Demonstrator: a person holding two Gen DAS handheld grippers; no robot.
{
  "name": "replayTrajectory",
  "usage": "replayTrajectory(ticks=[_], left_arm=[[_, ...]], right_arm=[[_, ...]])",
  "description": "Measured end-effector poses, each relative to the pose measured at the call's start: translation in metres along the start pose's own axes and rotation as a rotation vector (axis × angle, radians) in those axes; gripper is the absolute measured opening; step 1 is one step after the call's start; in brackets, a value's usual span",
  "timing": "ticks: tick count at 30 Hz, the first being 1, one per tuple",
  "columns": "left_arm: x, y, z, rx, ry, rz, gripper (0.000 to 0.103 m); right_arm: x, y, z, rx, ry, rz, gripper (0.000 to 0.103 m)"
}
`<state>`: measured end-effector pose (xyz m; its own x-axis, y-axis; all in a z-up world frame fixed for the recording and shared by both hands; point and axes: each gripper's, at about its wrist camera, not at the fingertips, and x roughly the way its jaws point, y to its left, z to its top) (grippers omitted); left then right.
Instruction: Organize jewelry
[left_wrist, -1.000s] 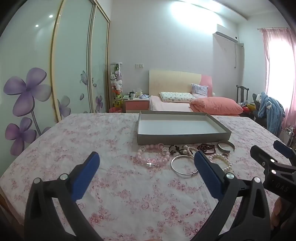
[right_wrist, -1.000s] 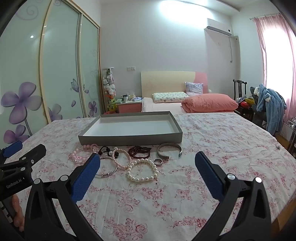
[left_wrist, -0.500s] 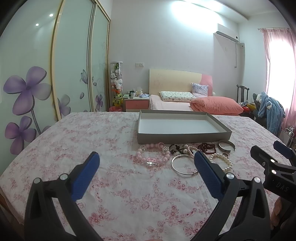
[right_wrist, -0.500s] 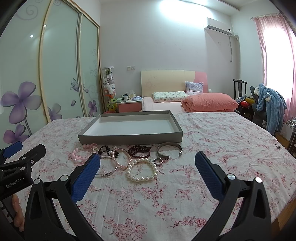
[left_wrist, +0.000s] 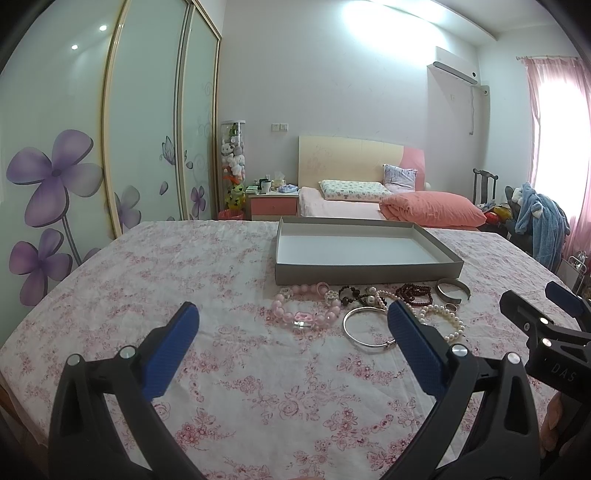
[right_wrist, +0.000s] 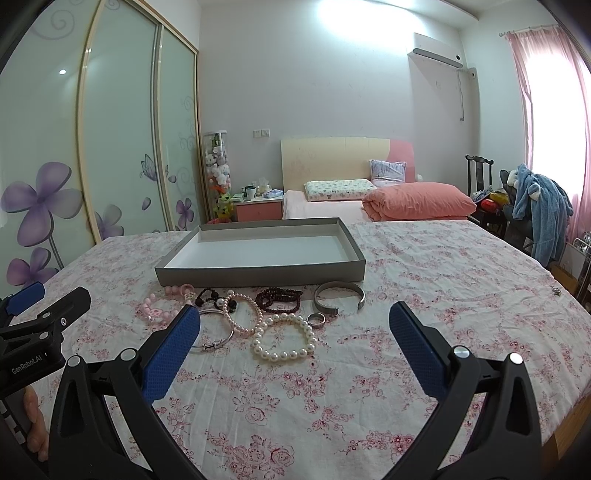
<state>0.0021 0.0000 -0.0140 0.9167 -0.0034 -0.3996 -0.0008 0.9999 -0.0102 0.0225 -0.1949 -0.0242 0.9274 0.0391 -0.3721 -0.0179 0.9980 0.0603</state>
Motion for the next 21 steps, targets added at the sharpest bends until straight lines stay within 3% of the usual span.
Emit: replayTrajectory(ticks=[21], left_arm=[[0.0014, 0.0014, -0.0010, -0.008, 0.012, 0.004, 0.099]], right_arm=[[0.0003, 0.0006, -0.0013, 0.001, 0.005, -0.001, 0.101]])
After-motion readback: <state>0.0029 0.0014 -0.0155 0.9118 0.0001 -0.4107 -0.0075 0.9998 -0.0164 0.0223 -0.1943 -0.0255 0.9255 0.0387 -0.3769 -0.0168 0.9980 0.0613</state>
